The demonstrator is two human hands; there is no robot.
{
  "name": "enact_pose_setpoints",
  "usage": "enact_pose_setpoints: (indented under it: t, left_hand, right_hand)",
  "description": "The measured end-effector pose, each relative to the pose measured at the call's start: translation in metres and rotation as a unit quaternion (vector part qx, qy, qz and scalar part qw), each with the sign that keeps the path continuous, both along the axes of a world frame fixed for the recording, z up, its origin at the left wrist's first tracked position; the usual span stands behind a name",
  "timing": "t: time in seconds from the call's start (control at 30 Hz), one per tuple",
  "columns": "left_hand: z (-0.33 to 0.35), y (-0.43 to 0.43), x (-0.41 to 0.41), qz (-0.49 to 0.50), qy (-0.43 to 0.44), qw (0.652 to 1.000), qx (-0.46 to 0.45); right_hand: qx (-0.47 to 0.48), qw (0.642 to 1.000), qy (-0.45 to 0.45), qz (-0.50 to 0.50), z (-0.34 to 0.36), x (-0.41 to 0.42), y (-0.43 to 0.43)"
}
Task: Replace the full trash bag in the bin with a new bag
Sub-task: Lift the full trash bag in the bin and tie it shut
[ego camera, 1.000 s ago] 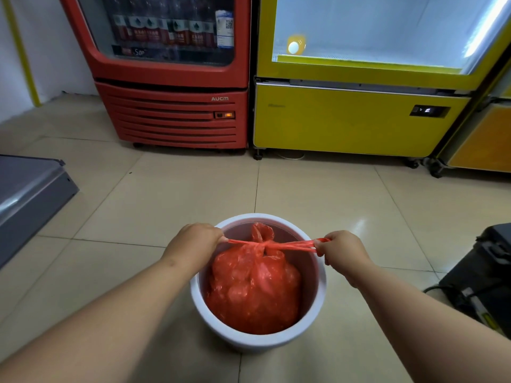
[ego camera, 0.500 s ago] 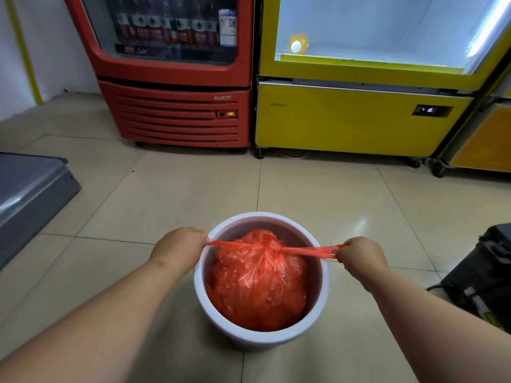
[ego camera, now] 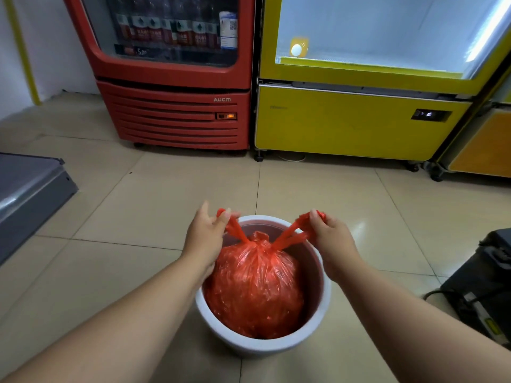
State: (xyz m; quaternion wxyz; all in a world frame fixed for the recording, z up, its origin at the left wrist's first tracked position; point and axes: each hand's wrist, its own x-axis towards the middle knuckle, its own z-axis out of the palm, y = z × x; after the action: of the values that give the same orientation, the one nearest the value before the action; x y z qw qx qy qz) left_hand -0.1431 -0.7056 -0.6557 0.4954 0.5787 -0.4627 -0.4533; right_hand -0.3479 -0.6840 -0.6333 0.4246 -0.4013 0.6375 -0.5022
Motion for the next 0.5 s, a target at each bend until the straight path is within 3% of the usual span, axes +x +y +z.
enact_pose_setpoints:
  t: [0.1, 0.2, 0.27, 0.5]
  left_hand:
    - [-0.004, 0.001, -0.018, 0.018, 0.126, 0.992, 0.019]
    - [-0.003, -0.002, -0.027, 0.023, 0.185, 0.982, 0.018]
    - [-0.003, -0.005, -0.027, 0.024, 0.19, 0.982, 0.01]
    - [-0.004, -0.017, -0.006, 0.008, 0.162, 0.986, 0.024]
  right_hand:
    - [-0.009, 0.969, -0.246, -0.037, 0.002, 0.018, -0.001]
    - [-0.01, 0.928, -0.356, -0.108, 0.0, 0.027, -0.005]
    - [-0.004, 0.933, -0.331, -0.139, 0.0, 0.023, -0.008]
    - [0.012, 0.98, -0.114, -0.164, -0.01, -0.005, -0.007]
